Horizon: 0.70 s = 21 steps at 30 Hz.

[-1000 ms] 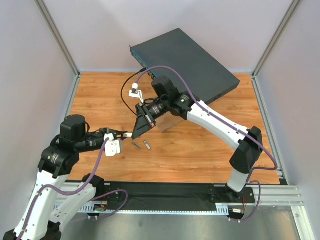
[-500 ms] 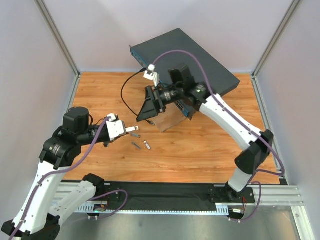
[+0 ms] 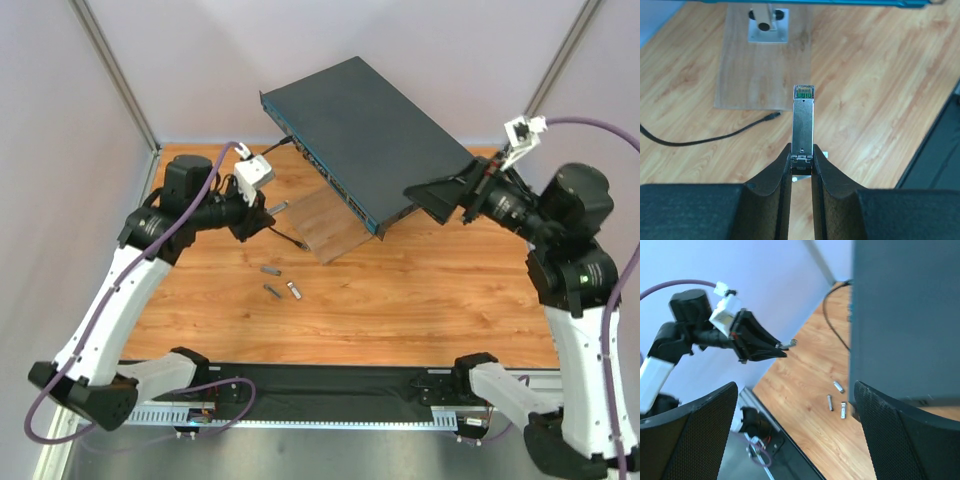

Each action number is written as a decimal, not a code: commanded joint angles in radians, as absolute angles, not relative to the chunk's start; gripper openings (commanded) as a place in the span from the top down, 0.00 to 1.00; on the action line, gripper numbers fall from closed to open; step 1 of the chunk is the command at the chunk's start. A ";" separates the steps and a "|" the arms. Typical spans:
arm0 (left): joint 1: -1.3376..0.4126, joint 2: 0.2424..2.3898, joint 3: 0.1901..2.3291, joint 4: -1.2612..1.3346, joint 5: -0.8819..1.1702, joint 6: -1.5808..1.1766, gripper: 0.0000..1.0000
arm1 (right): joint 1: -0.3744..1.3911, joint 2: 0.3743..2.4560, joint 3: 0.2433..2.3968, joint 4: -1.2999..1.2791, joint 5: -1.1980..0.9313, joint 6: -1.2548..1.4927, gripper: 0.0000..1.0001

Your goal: Insert the plug into the switch port

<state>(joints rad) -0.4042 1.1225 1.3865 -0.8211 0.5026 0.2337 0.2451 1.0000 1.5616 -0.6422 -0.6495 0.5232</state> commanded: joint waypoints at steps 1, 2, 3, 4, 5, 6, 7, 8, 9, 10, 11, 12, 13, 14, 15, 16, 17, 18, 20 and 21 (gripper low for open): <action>-0.408 1.190 1.495 -0.802 0.408 0.143 1.00 | 0.089 0.950 1.430 -0.702 -0.659 0.644 0.00; -0.408 1.233 1.541 -0.807 0.394 0.143 1.00 | 0.010 0.921 1.404 -0.721 -0.684 0.655 0.00; -0.408 1.256 1.563 -0.818 0.379 0.143 1.00 | -0.047 0.911 1.382 -0.730 -0.704 0.667 0.00; -0.410 1.279 1.586 -0.825 0.345 0.143 1.00 | -0.086 0.904 1.335 -0.735 -0.751 0.684 0.00; -0.410 1.322 1.620 -0.830 0.335 0.150 1.00 | -0.157 0.893 1.312 -0.720 -0.780 0.713 0.00; -0.410 1.342 1.634 -0.836 0.319 0.152 1.00 | -0.190 0.893 1.290 -0.712 -0.807 0.733 0.00; -0.410 1.357 1.641 -0.841 0.304 0.155 1.00 | -0.219 0.891 1.245 -0.698 -0.854 0.751 0.00; -0.411 1.382 1.652 -0.841 0.301 0.166 1.00 | -0.263 0.896 1.226 -0.654 -0.879 0.791 0.00; -0.417 1.391 1.654 -0.839 0.292 0.176 1.00 | -0.278 0.900 1.209 -0.637 -0.896 0.804 0.00; -0.420 1.400 1.655 -0.841 0.273 0.187 1.00 | -0.288 0.902 1.194 -0.620 -0.917 0.814 0.00; -0.420 1.411 1.652 -0.836 0.272 0.193 1.00 | -0.299 0.908 1.159 -0.571 -0.929 0.828 0.00; -0.420 1.416 1.646 -0.827 0.275 0.204 1.00 | -0.301 0.910 1.143 -0.546 -0.937 0.851 0.00; -0.420 1.419 1.644 -0.825 0.287 0.209 1.00 | -0.301 0.910 1.123 -0.504 -0.960 0.877 0.00; -0.420 1.423 1.638 -0.818 0.297 0.209 1.00 | -0.301 0.910 1.074 -0.409 -0.968 0.902 0.00; -0.420 1.424 1.632 -0.804 0.308 0.210 1.00 | -0.301 0.910 1.057 -0.372 -0.971 0.945 0.00; -0.420 1.425 1.628 -0.799 0.330 0.210 1.00 | -0.301 0.914 1.036 -0.335 -0.980 0.956 0.00; -0.420 1.425 1.620 -0.793 0.339 0.207 1.00 | -0.301 0.926 1.013 -0.289 -0.983 0.960 0.00; -0.420 1.427 1.614 -0.781 0.344 0.204 1.00 | -0.301 0.934 1.003 -0.278 -0.988 0.956 0.00; -0.420 1.427 1.595 -0.767 0.359 0.204 1.00 | -0.301 0.957 0.986 -0.233 -0.994 0.954 0.00; -0.420 1.428 1.592 -0.756 0.357 0.207 1.00 | -0.299 0.965 0.971 -0.220 -0.993 0.956 0.00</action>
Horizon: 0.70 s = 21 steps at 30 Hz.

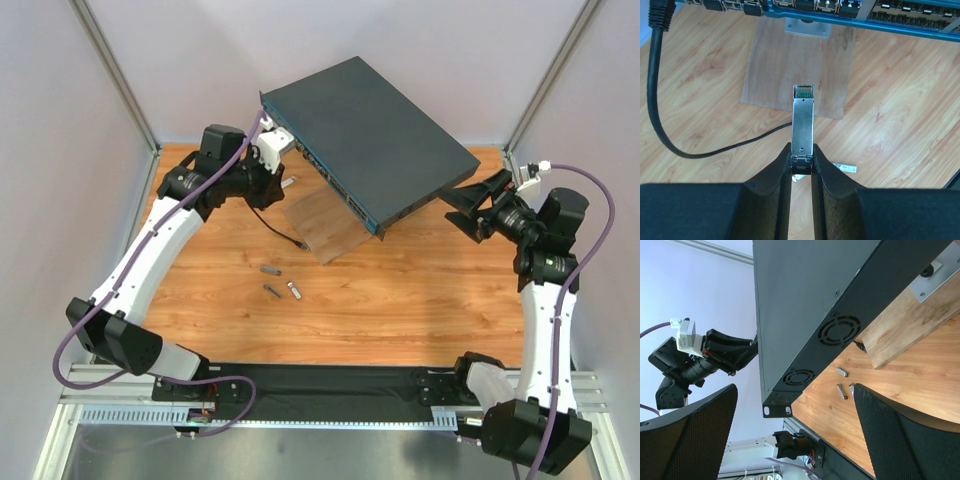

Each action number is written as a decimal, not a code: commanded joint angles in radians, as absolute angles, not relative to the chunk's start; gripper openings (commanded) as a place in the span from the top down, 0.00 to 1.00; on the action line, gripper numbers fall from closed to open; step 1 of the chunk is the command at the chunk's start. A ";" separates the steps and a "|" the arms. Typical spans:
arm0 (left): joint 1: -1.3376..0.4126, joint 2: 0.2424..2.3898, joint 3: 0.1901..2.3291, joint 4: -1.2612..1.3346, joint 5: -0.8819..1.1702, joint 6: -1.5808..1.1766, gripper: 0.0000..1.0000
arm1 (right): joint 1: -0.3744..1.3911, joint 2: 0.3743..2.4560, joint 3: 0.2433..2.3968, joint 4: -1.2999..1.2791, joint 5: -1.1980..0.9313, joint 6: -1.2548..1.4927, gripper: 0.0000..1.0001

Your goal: Insert the plug into the switch port

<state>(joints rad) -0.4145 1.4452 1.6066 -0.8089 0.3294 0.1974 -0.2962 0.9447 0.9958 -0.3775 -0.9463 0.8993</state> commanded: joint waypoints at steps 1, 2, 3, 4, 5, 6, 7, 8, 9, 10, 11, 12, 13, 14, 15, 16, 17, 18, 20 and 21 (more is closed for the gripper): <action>-0.420 1.427 1.591 -0.752 0.359 0.212 1.00 | -0.299 0.969 0.963 -0.207 -0.985 0.956 0.00; -0.420 1.431 1.592 -0.749 0.357 0.222 1.00 | -0.299 0.982 0.956 -0.180 -0.982 0.956 0.00; -0.420 1.434 1.595 -0.749 0.356 0.229 1.00 | -0.299 0.989 0.950 -0.164 -0.979 0.957 0.00; -0.420 1.440 1.601 -0.750 0.354 0.232 1.00 | -0.296 0.997 0.934 -0.146 -0.974 0.962 0.00; -0.420 1.454 1.617 -0.755 0.353 0.244 1.00 | -0.292 1.014 0.928 -0.120 -0.974 0.965 0.00; -0.420 1.462 1.627 -0.761 0.344 0.247 1.00 | -0.288 1.023 0.920 -0.098 -0.973 0.974 0.00; -0.420 1.468 1.637 -0.762 0.339 0.252 1.00 | -0.285 1.031 0.902 -0.072 -0.973 0.980 0.00; -0.420 1.482 1.653 -0.761 0.336 0.258 1.00 | -0.278 1.045 0.896 -0.031 -0.968 0.992 0.00; -0.420 1.488 1.663 -0.765 0.336 0.259 1.00 | -0.273 1.051 0.890 -0.012 -0.965 1.000 0.00; -0.422 1.503 1.680 -0.765 0.339 0.264 1.00 | -0.259 1.061 0.884 0.020 -0.954 1.003 0.00; -0.420 1.509 1.687 -0.770 0.339 0.264 1.00 | -0.252 1.066 0.882 0.024 -0.945 1.002 0.00; -0.422 1.519 1.693 -0.779 0.342 0.262 1.00 | -0.244 1.074 0.877 0.037 -0.936 1.008 0.00; -0.422 1.532 1.698 -0.778 0.339 0.264 1.00 | -0.230 1.084 0.871 0.069 -0.922 1.015 0.00; -0.423 1.539 1.700 -0.776 0.336 0.264 1.00 | -0.224 1.089 0.859 0.083 -0.914 1.023 0.00; -0.423 1.543 1.698 -0.769 0.339 0.265 1.00 | -0.219 1.095 0.851 0.103 -0.904 1.049 0.00; -0.423 1.549 1.698 -0.764 0.339 0.262 1.00 | -0.213 1.103 0.845 0.139 -0.899 1.061 0.00; -0.423 1.551 1.697 -0.750 0.339 0.255 1.00 | -0.210 1.107 0.835 0.156 -0.897 1.069 0.00; -0.423 1.552 1.697 -0.743 0.339 0.249 1.00 | -0.209 1.109 0.830 0.164 -0.888 1.080 0.00; -0.425 1.552 1.690 -0.723 0.345 0.239 1.00 | -0.201 1.112 0.818 0.173 -0.877 1.080 0.03; -0.425 1.552 1.690 -0.716 0.351 0.238 1.00 | -0.198 1.114 0.812 0.178 -0.873 1.081 0.04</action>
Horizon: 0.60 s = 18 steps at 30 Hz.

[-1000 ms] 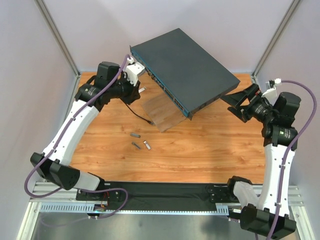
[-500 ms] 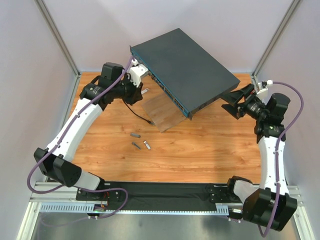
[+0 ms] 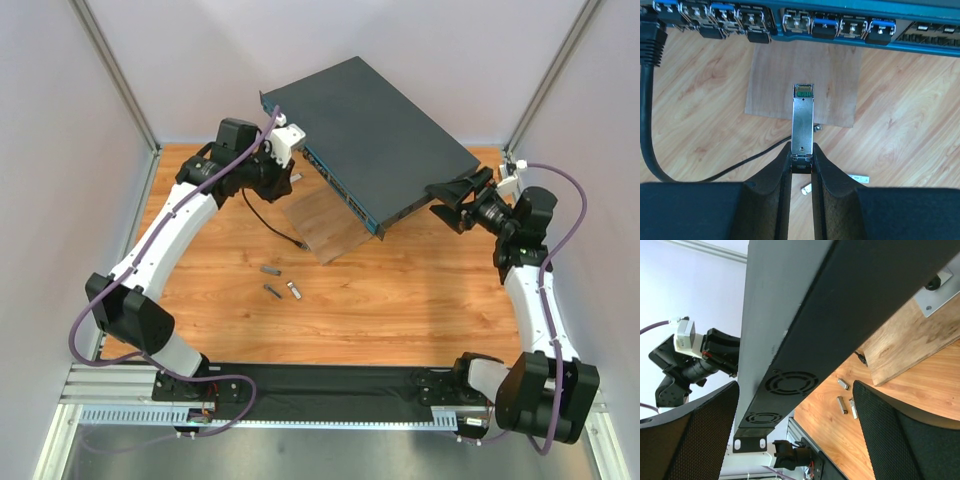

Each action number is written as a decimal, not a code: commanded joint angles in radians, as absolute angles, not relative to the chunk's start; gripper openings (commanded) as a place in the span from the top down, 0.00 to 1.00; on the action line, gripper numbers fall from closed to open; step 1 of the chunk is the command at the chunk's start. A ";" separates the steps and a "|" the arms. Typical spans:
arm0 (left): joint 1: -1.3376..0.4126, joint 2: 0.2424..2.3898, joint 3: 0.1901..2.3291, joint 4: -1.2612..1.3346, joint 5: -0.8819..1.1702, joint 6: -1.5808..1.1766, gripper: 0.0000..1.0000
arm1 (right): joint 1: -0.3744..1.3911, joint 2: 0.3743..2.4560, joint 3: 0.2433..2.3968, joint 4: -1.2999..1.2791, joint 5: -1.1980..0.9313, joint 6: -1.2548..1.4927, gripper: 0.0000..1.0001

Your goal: Insert the plug into the switch port

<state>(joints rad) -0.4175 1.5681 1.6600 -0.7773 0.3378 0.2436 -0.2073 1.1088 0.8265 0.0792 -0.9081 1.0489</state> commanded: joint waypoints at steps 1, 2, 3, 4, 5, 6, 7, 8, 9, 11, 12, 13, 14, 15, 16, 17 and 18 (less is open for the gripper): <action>-0.425 1.554 1.690 -0.712 0.356 0.233 1.00 | -0.192 1.112 0.805 0.182 -0.870 1.083 0.04; -0.425 1.554 1.690 -0.697 0.363 0.230 1.00 | -0.187 1.114 0.796 0.187 -0.868 1.085 0.06; -0.425 1.552 1.689 -0.689 0.374 0.224 1.00 | -0.184 1.111 0.782 0.193 -0.862 1.083 0.07; -0.425 1.551 1.686 -0.681 0.380 0.216 1.00 | -0.181 1.111 0.775 0.201 -0.858 1.089 0.08; -0.425 1.551 1.686 -0.667 0.387 0.203 1.00 | -0.179 1.111 0.769 0.218 -0.853 1.095 0.11; -0.426 1.554 1.684 -0.666 0.396 0.199 1.00 | -0.179 1.111 0.761 0.227 -0.848 1.104 0.12; -0.426 1.558 1.684 -0.666 0.397 0.201 1.00 | -0.178 1.115 0.759 0.241 -0.848 1.114 0.12; -0.428 1.560 1.684 -0.669 0.399 0.204 1.00 | -0.178 1.115 0.761 0.244 -0.847 1.118 0.13; -0.429 1.563 1.687 -0.675 0.397 0.207 1.00 | -0.178 1.117 0.762 0.248 -0.845 1.123 0.14; -0.431 1.565 1.686 -0.675 0.396 0.210 1.00 | -0.176 1.123 0.767 0.252 -0.844 1.126 0.15; -0.431 1.565 1.683 -0.672 0.397 0.212 1.00 | -0.176 1.124 0.769 0.252 -0.844 1.127 0.16; -0.433 1.565 1.681 -0.669 0.397 0.212 1.00 | -0.176 1.126 0.769 0.253 -0.844 1.131 0.17; -0.434 1.565 1.681 -0.661 0.394 0.209 1.00 | -0.175 1.127 0.767 0.256 -0.844 1.134 0.19; -0.437 1.568 1.686 -0.661 0.390 0.209 1.00 | -0.175 1.131 0.769 0.256 -0.842 1.135 0.20; -0.439 1.572 1.687 -0.660 0.388 0.206 1.00 | -0.173 1.131 0.767 0.259 -0.842 1.137 0.22; -0.439 1.574 1.687 -0.651 0.385 0.203 1.00 | -0.173 1.131 0.765 0.259 -0.842 1.138 0.25; -0.442 1.577 1.692 -0.649 0.380 0.202 1.00 | -0.173 1.131 0.767 0.261 -0.841 1.140 0.27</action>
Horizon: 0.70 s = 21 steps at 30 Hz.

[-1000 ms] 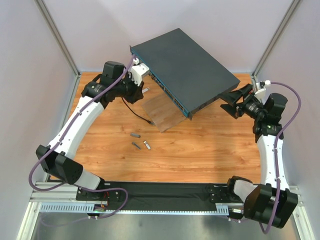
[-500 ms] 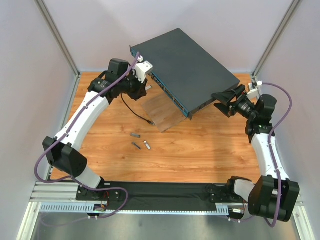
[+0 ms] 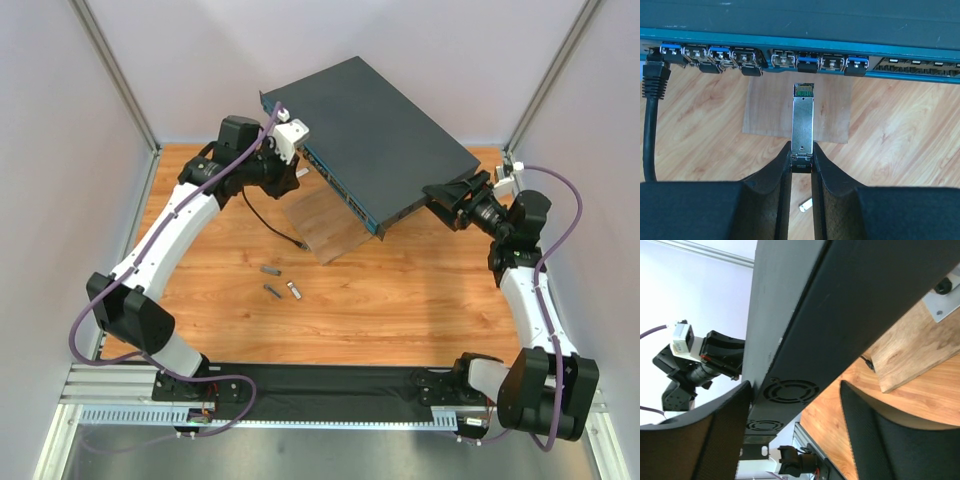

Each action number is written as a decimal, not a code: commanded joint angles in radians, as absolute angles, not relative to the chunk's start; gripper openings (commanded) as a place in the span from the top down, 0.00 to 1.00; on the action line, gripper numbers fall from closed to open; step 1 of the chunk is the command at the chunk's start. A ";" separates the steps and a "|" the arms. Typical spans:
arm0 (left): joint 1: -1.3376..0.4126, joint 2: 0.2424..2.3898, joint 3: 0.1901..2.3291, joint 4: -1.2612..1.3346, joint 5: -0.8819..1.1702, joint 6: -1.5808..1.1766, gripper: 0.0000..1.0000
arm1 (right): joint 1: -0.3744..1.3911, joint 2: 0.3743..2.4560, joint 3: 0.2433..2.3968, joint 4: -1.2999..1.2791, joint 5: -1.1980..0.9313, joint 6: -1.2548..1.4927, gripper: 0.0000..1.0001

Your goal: Insert the plug into the switch port

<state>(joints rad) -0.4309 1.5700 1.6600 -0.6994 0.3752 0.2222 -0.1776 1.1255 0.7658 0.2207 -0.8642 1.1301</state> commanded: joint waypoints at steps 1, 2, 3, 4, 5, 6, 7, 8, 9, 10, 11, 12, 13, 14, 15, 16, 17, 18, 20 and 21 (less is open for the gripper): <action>-0.442 1.583 1.697 -0.649 0.376 0.201 1.00 | -0.173 1.131 0.767 0.259 -0.842 1.138 0.31; -0.442 1.588 1.701 -0.649 0.374 0.201 1.00 | -0.173 1.131 0.769 0.259 -0.841 1.138 0.34; -0.442 1.594 1.706 -0.649 0.368 0.207 1.00 | -0.173 1.131 0.770 0.259 -0.842 1.138 0.36; -0.442 1.597 1.710 -0.649 0.364 0.206 1.00 | -0.173 1.131 0.770 0.258 -0.841 1.138 0.39; -0.442 1.601 1.715 -0.649 0.361 0.207 1.00 | -0.173 1.132 0.775 0.256 -0.841 1.140 0.44; -0.442 1.606 1.721 -0.650 0.359 0.209 1.00 | -0.173 1.134 0.775 0.255 -0.842 1.140 0.47; -0.442 1.608 1.723 -0.649 0.357 0.209 1.00 | -0.173 1.134 0.778 0.253 -0.844 1.141 0.50; -0.442 1.609 1.724 -0.647 0.356 0.207 1.00 | -0.173 1.135 0.779 0.253 -0.844 1.141 0.55; -0.442 1.612 1.727 -0.647 0.351 0.210 1.00 | -0.173 1.137 0.784 0.252 -0.845 1.141 0.58; -0.443 1.614 1.730 -0.646 0.353 0.212 1.00 | -0.173 1.137 0.785 0.244 -0.845 1.140 0.60; -0.442 1.612 1.732 -0.646 0.350 0.213 1.00 | -0.173 1.137 0.787 0.242 -0.847 1.138 0.65; -0.443 1.615 1.736 -0.646 0.350 0.212 1.00 | -0.173 1.138 0.790 0.242 -0.847 1.138 0.69; -0.443 1.615 1.738 -0.647 0.351 0.213 1.00 | -0.173 1.140 0.790 0.242 -0.847 1.140 0.75; -0.443 1.615 1.741 -0.647 0.353 0.215 1.00 | -0.173 1.144 0.796 0.239 -0.850 1.138 0.78; -0.443 1.614 1.743 -0.647 0.351 0.215 1.00 | -0.173 1.149 0.798 0.238 -0.851 1.138 0.82; -0.442 1.612 1.744 -0.650 0.351 0.213 1.00 | -0.173 1.152 0.801 0.235 -0.853 1.138 0.88; -0.443 1.612 1.744 -0.652 0.351 0.216 1.00 | -0.173 1.152 0.804 0.233 -0.854 1.138 0.91; -0.443 1.605 1.744 -0.653 0.354 0.216 1.00 | -0.173 1.157 0.807 0.221 -0.856 1.132 0.94; -0.443 1.597 1.743 -0.657 0.357 0.216 1.00 | -0.173 1.155 0.819 0.209 -0.854 1.121 1.00; -0.443 1.592 1.741 -0.657 0.357 0.215 1.00 | -0.173 1.154 0.822 0.203 -0.854 1.120 1.00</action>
<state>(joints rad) -0.4370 1.6230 1.6997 -0.6758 0.3527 0.2218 -0.1753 1.1385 0.7837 0.2184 -0.8883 1.1816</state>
